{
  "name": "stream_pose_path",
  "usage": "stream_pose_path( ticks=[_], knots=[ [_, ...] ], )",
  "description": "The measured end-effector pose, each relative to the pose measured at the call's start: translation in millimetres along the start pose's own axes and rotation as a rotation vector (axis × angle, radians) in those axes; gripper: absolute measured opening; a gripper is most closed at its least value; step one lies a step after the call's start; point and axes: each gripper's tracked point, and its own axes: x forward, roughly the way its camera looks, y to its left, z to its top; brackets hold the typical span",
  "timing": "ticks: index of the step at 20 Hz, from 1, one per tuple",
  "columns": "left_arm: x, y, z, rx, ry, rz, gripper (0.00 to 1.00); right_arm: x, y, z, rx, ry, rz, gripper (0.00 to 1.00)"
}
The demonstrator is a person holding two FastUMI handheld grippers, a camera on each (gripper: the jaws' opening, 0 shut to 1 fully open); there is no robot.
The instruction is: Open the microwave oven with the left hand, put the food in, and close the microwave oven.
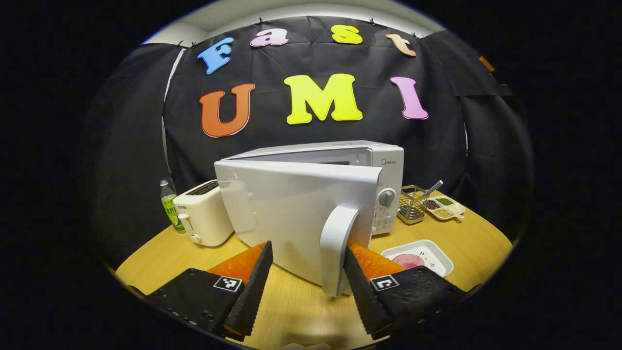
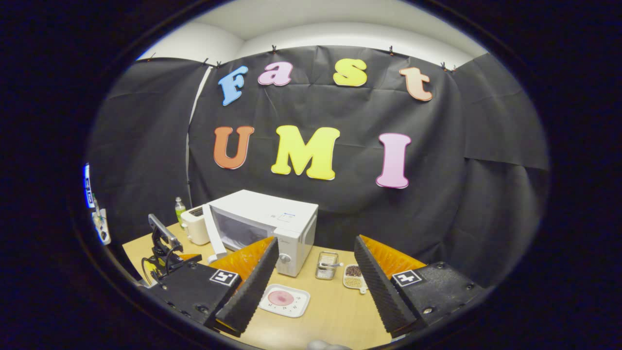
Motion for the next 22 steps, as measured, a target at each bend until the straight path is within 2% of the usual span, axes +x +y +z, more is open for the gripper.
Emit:
stream_pose_path(
  ticks=[1,2,3,7,8,10,11,12,18,21,22],
  knots=[
    [-5,7,-1,0.016,-0.004,0.012,0.78,2,4,-2,-0.008,0.003,0.004,1.00],
    [-9,11,-2,0.022,-0.009,0.014,0.93,3,8,-2,-0.011,0.006,0.010,1.00],
    [-14,16,-2,0.018,-0.013,0.017,0.94,4,13,-3,-0.009,0.008,0.019,1.00],
    [-37,41,-7,0.011,-0.007,0.048,0.96,10,28,-12,-0.002,0.032,0.047,1.00],
    [-43,47,-8,0.016,-0.007,0.057,0.96,11,30,-13,0.000,0.034,0.051,0.94],
    [-56,60,-9,0.023,-0.003,0.070,0.96,14,37,-16,0.006,0.043,0.062,0.94],
    [-62,68,-9,0.025,-0.004,0.077,0.96,15,43,-19,0.003,0.048,0.070,1.00],
    [-69,77,-11,0.031,0.000,0.087,0.96,16,48,-20,-0.002,0.050,0.078,0.94],
    [-96,143,-24,0.051,0.040,0.185,0.95,25,81,-39,-0.039,0.079,0.133,0.94],
    [-107,172,-31,0.051,0.051,0.214,0.96,35,87,-54,-0.030,0.106,0.126,0.94],
    [-109,181,-33,0.050,0.054,0.223,0.96,40,89,-62,-0.022,0.124,0.124,1.00]
  ],
)
